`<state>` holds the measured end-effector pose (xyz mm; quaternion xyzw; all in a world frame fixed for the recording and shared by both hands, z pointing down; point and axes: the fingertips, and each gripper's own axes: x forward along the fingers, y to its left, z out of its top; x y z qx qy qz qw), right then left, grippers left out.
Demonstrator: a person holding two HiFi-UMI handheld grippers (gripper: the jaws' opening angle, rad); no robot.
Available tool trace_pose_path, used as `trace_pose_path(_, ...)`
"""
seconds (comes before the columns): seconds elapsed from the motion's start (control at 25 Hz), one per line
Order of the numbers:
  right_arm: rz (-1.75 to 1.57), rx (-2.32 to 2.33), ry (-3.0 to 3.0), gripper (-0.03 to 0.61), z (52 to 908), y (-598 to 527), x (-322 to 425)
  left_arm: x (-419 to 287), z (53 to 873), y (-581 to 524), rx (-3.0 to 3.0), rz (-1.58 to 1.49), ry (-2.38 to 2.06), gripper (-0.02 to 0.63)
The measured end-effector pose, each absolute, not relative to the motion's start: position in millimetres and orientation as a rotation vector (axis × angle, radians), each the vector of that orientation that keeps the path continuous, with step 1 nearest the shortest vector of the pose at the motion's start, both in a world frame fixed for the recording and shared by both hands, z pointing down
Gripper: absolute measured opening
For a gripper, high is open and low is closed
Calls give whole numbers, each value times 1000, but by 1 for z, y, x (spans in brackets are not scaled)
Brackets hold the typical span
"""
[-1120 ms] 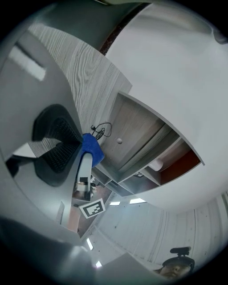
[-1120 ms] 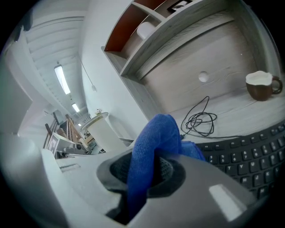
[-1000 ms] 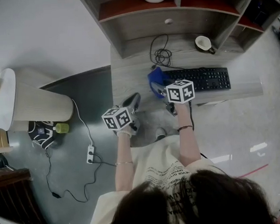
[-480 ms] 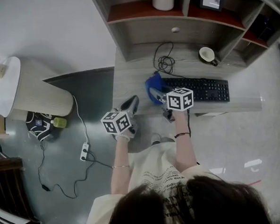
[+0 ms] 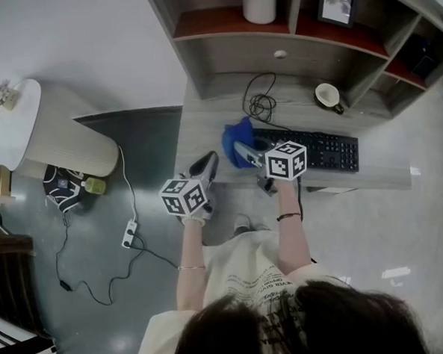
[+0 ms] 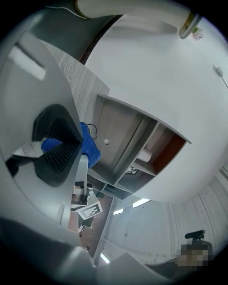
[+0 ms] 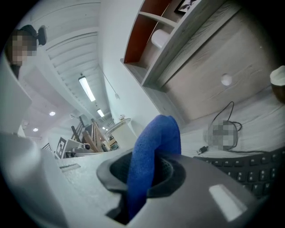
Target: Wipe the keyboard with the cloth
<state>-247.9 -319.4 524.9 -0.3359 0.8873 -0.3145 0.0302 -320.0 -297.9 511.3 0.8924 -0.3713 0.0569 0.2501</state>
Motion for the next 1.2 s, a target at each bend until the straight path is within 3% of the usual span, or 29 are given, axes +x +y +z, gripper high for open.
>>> trace_pose_path(0.64,-594,-885,2824,52,457,-295,-233,-308,457,-283,2528,-1,-1139,-3)
trace_pose_path(1.2,-455,-869,2828,52,432,-268,-224,-295,432,-258,2627,-39,-1124,-3)
